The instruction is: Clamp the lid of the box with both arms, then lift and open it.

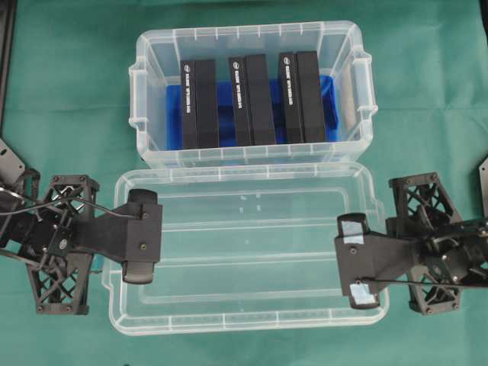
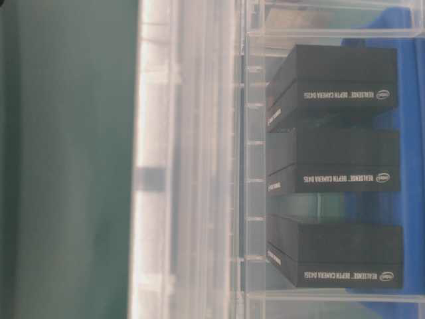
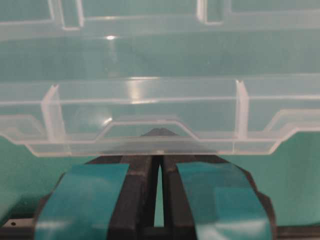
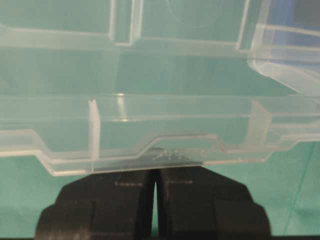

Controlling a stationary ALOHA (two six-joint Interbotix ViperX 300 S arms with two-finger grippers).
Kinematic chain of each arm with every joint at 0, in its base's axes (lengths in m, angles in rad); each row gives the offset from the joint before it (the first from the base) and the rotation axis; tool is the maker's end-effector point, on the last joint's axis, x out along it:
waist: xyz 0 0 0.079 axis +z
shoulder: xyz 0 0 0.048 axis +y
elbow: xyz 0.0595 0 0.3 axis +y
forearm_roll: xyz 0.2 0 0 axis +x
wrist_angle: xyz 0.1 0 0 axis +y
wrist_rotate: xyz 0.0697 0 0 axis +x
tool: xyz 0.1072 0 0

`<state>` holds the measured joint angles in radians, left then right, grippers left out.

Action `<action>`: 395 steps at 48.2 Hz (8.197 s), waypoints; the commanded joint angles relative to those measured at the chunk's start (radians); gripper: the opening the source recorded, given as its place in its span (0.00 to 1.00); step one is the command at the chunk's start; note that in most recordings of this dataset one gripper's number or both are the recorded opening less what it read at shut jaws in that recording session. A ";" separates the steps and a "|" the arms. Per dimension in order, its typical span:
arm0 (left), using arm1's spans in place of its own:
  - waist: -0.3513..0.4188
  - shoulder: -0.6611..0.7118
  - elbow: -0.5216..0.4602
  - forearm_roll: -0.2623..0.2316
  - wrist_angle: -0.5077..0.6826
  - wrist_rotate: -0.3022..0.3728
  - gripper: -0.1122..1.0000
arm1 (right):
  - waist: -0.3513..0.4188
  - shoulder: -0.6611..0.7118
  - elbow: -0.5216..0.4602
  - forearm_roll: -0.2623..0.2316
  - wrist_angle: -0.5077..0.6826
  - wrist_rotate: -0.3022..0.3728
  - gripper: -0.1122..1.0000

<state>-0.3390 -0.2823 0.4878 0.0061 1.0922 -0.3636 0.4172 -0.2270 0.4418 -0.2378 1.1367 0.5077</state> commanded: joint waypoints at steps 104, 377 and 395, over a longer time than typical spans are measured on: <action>-0.052 0.133 0.275 0.002 -0.417 -0.227 0.11 | 0.035 0.049 0.310 -0.006 -0.460 0.175 0.10; 0.555 -0.572 0.466 0.330 -1.017 0.060 0.11 | -0.687 -0.568 0.518 -0.399 -1.071 0.066 0.10; 0.555 -0.572 0.466 0.330 -1.017 0.060 0.11 | -0.687 -0.568 0.520 -0.397 -1.071 0.066 0.10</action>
<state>0.2132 -0.8575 0.9695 0.3375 0.0798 -0.3037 -0.2669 -0.7931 0.9787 -0.6351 0.0752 0.5722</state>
